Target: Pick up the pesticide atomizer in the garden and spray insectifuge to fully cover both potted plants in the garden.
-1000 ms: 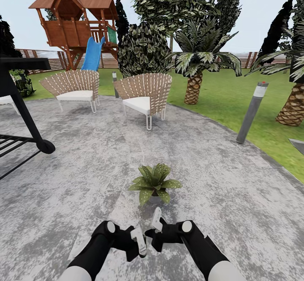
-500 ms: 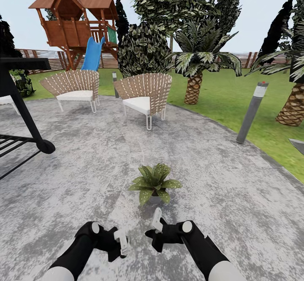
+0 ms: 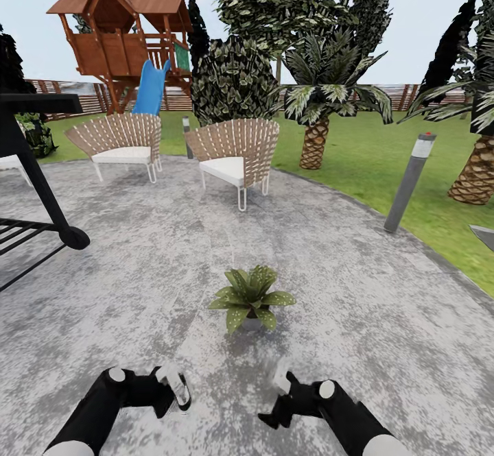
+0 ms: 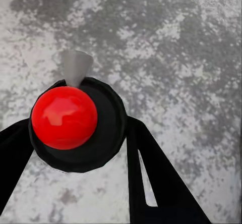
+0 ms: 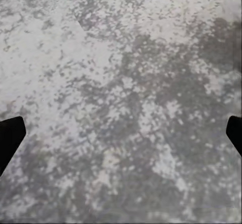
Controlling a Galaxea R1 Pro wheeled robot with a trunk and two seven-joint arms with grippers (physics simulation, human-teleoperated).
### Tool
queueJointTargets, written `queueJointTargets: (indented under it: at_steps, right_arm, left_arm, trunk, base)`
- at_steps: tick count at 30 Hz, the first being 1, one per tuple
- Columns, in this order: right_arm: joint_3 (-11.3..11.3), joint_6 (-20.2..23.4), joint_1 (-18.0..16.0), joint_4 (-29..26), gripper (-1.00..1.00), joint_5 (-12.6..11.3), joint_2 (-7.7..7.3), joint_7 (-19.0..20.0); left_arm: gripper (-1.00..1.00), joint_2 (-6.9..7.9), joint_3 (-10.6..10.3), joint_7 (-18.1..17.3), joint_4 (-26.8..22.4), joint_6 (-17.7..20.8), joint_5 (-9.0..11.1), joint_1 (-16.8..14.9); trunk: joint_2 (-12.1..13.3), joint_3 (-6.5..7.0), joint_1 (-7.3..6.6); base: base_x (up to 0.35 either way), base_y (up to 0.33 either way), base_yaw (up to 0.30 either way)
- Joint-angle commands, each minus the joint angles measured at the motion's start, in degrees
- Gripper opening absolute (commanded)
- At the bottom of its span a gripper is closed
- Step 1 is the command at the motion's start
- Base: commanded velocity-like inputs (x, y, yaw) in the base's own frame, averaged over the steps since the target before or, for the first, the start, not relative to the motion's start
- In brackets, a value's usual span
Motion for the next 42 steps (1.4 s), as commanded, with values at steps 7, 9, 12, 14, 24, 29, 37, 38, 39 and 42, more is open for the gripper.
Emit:
queueJointTargets:
  at_steps: [7,9,12,14,24,29,37,38,39,42]
  right_arm:
    - [-13.3,-19.5,0.8,20.4,1.00,-0.2,-4.97,-26.2]
    - [-13.9,-23.2,1.8,22.5,1.00,-0.4,-5.44,-31.8]
    - [-14.3,-29.8,5.3,23.8,1.00,-3.1,-5.61,-44.5]
    - [-14.3,-31.4,6.5,24.1,1.00,-4.8,-5.58,-51.4]
    - [-14.3,-32.1,9.0,24.2,1.00,-6.3,-4.89,-57.3]
    - [-14.5,-32.1,9.1,24.2,1.00,-6.4,-3.11,-57.3]
    - [-14.4,-32.1,9.1,24.2,1.00,-11.6,-3.53,-57.4]
    - [-14.4,-32.1,9.1,24.2,1.00,-12.1,-3.55,-57.4]
    - [-14.4,-32.1,9.1,24.2,1.00,-12.5,-3.57,-57.4]
    - [-14.4,-32.1,9.1,24.2,1.00,-13.0,-3.46,-57.4]
  left_arm:
    - [-1.00,-0.61,13.4,12.3,2.9,-7.0,6.3,4.0]
    - [-1.00,-0.68,14.5,18.1,6.8,-9.6,8.4,4.6]
    - [-1.00,-0.68,15.2,32.0,15.5,-15.3,12.4,5.8]
    - [-1.00,-0.82,15.2,40.6,18.6,-18.3,13.4,6.5]
    - [-1.00,-0.93,15.5,51.1,26.3,-23.7,15.9,9.3]
    - [-1.00,-0.73,15.4,50.7,26.0,-24.2,26.5,10.1]
    - [-1.00,-0.91,15.1,51.0,25.9,-24.2,27.0,10.2]
    - [-1.00,-0.87,15.1,51.0,25.9,-24.2,27.0,10.2]
    - [-1.00,-0.85,15.2,51.0,25.9,-24.2,27.0,10.2]
    - [-1.00,-0.82,15.2,51.1,25.9,-24.2,27.0,10.2]
  trunk:
    - [0.0,-0.05,-0.01]
    - [0.0,-0.05,-0.01]
    - [0.0,-0.05,-0.01]
    - [0.0,-0.05,-0.01]
    - [0.0,-0.05,-0.01]
    - [0.0,-0.05,-0.01]
    - [0.0,-0.05,-0.01]
    - [0.0,-0.05,-0.01]
    - [0.0,-0.05,-0.01]
    - [0.0,-0.05,-0.01]
  base:
    - [0.000,0.000,0.000]
    - [0.000,0.000,0.000]
    - [0.000,0.000,0.000]
    - [0.000,0.000,0.000]
    - [0.000,0.000,0.000]
    - [0.000,0.000,0.000]
    - [0.000,0.000,0.180]
    - [0.000,0.000,0.274]
    - [0.000,0.000,0.276]
    - [0.000,0.000,0.278]
